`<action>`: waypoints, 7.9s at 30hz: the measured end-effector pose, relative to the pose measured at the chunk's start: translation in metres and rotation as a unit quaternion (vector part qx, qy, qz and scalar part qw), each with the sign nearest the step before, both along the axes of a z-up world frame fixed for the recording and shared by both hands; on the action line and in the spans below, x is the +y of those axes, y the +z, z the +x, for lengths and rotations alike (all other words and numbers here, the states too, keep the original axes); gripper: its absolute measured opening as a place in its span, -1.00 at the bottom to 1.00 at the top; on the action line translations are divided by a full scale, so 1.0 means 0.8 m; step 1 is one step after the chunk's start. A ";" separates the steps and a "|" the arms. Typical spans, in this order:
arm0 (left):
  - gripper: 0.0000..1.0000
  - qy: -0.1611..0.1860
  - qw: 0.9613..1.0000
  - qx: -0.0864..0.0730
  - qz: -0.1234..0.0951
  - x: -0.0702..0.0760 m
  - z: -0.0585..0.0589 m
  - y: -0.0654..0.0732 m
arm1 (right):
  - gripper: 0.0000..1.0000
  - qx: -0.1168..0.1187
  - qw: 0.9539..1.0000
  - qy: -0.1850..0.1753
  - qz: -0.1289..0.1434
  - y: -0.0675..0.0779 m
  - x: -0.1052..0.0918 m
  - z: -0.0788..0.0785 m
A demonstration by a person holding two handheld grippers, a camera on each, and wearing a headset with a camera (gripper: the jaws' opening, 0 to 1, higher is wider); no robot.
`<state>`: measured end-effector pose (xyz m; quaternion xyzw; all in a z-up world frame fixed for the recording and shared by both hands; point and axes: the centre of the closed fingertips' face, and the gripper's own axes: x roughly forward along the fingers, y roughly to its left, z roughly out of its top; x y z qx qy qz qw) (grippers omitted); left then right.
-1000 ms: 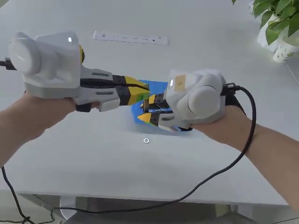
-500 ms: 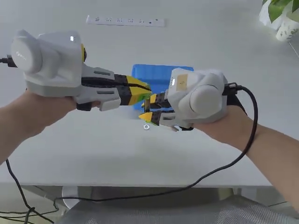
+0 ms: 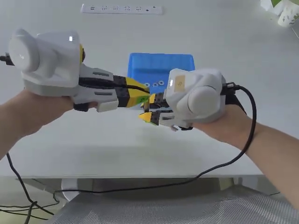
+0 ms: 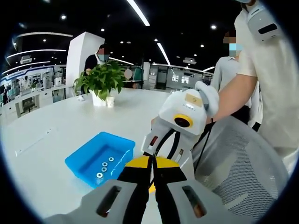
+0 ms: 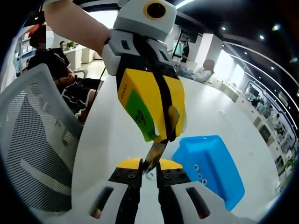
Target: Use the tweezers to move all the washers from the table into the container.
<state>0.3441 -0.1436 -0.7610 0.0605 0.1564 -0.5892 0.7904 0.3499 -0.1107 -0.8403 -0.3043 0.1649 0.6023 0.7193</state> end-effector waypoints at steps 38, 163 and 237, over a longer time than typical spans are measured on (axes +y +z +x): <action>-0.91 0.007 1.000 0.006 -0.001 0.001 0.003 -0.018 | -0.75 0.006 1.000 0.002 -0.001 -0.018 0.003 0.007; -0.92 -0.019 0.997 -0.068 0.005 -0.008 0.028 0.080 | -0.80 -0.028 0.999 -0.017 0.017 0.087 -0.006 0.038; -0.92 -0.032 0.999 -0.019 0.005 -0.050 0.127 -0.011 | -0.78 0.025 0.998 -0.057 -0.003 -0.005 -0.049 0.127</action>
